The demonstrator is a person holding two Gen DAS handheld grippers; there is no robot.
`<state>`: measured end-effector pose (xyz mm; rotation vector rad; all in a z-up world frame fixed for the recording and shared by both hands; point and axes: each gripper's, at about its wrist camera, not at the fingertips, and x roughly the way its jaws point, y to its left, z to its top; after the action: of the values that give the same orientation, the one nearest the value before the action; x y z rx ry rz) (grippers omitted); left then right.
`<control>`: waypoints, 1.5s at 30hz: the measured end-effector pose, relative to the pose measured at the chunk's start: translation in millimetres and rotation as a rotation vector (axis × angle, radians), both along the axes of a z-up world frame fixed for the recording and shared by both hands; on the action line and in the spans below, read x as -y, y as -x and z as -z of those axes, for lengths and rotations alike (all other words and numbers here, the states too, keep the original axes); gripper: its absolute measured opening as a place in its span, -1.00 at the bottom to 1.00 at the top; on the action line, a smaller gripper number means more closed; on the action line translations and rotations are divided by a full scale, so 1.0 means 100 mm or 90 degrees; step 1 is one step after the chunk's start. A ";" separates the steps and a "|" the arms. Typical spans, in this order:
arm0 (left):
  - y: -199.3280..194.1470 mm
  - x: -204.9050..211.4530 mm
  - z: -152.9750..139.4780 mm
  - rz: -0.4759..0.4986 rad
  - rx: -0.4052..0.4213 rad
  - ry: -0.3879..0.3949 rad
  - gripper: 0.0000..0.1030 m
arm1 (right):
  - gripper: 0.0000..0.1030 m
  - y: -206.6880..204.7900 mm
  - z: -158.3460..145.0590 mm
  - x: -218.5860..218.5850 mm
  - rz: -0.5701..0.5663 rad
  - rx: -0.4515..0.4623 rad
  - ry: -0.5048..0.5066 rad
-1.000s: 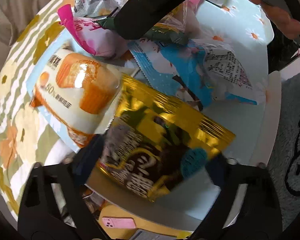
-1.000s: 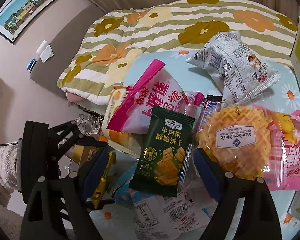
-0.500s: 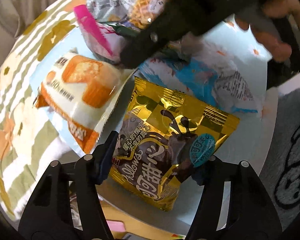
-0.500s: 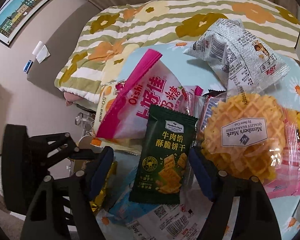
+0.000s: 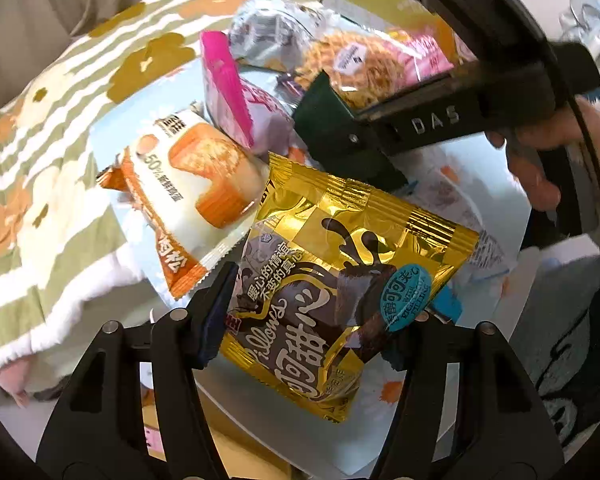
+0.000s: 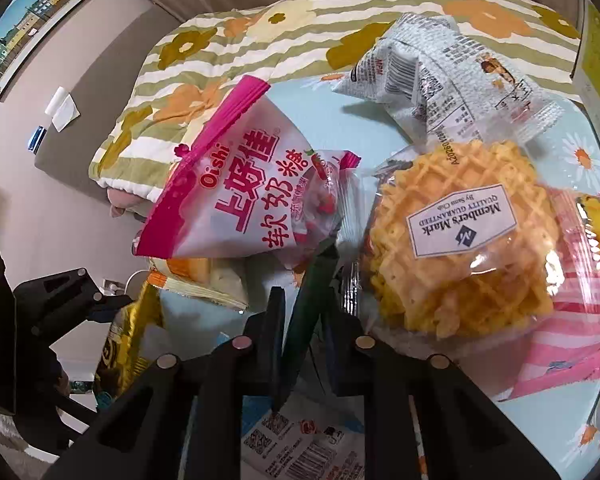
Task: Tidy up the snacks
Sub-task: 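Grasp the gold chocolate packet with the left tool while the right tool grasps the green cracker packet, then lower both packets into the cardboard box and open both tools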
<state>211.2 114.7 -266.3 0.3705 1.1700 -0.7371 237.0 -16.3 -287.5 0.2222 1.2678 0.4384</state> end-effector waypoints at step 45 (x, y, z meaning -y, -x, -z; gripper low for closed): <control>-0.47 2.61 -1.77 -0.024 0.183 0.108 0.11 | -0.83 0.44 -2.01 2.64 0.175 0.250 -0.093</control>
<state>258.1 -146.6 -89.4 0.3003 0.8353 -0.7182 192.8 -280.0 -86.9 0.4081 0.8070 0.3179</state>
